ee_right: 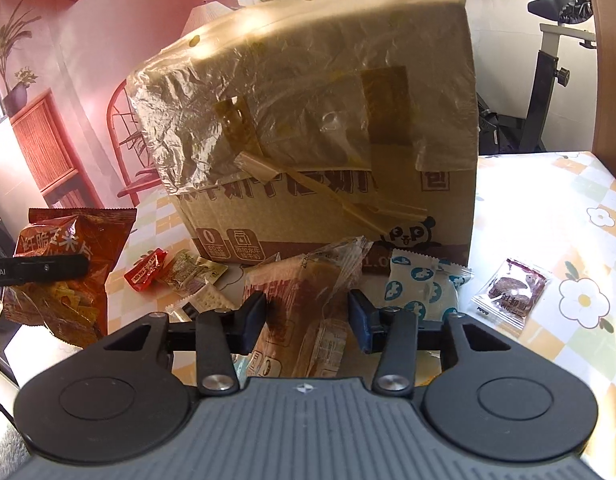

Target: Organize snacks

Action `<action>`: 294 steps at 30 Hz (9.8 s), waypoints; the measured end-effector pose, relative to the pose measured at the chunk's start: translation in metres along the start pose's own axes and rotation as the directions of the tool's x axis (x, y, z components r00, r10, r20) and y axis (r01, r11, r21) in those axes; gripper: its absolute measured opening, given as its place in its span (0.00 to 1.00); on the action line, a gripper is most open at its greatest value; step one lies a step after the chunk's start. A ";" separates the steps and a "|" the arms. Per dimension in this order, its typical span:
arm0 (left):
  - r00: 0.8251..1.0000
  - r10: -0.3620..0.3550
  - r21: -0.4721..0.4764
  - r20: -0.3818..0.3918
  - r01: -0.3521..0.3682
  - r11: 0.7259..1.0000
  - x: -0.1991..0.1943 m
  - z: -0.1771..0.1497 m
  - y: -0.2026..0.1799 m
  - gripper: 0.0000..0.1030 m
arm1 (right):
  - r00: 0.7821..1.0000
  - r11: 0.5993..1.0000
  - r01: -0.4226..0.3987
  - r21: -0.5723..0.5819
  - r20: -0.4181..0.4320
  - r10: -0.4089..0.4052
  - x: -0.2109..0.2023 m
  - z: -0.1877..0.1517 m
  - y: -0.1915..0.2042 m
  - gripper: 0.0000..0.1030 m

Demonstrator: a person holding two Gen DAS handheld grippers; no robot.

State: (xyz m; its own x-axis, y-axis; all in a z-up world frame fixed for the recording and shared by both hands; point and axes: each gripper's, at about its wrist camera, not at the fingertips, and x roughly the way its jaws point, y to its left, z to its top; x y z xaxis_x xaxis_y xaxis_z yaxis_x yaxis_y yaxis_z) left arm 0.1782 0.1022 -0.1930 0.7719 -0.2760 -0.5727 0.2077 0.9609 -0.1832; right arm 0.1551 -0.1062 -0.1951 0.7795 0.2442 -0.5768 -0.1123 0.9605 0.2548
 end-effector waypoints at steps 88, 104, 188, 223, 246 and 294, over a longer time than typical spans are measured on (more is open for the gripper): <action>0.985 -0.016 0.103 0.174 -0.002 0.995 0.027 0.170 -0.077 0.85 | 0.977 0.993 0.024 -0.119 0.213 0.003 -0.040 0.160 -0.049 0.51; 0.990 0.143 -0.014 0.014 -0.143 0.990 0.013 0.084 0.001 0.82 | 1.000 0.998 0.016 0.055 0.005 -0.016 -0.044 0.036 -0.082 0.51; 0.965 0.141 -0.037 -0.222 -0.153 0.988 0.133 0.045 0.037 0.77 | 0.999 1.000 0.009 0.021 0.031 -0.010 -0.007 -0.014 -0.051 0.32; 0.982 0.120 -0.093 -0.148 -0.135 0.987 0.096 0.028 0.046 0.81 | 0.999 1.000 -0.009 0.028 0.053 0.008 -0.020 -0.012 -0.050 0.32; 0.973 0.175 0.090 -0.151 -0.163 0.983 0.119 0.013 0.041 0.57 | 0.997 0.999 -0.002 -0.039 0.078 0.005 -0.025 0.000 -0.035 0.32; 0.958 0.251 0.042 -0.141 -0.248 0.968 0.117 0.012 0.040 0.63 | 0.998 1.000 -0.025 -0.014 0.062 0.026 -0.024 -0.010 -0.043 0.32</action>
State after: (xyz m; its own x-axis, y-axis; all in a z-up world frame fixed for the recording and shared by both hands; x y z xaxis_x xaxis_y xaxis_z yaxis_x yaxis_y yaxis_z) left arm 0.2842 0.1088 -0.2576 0.7067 -0.0261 -0.7071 0.0352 0.9994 -0.0016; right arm 0.1354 -0.1521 -0.2002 0.8131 0.2605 -0.5206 -0.1409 0.9557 0.2583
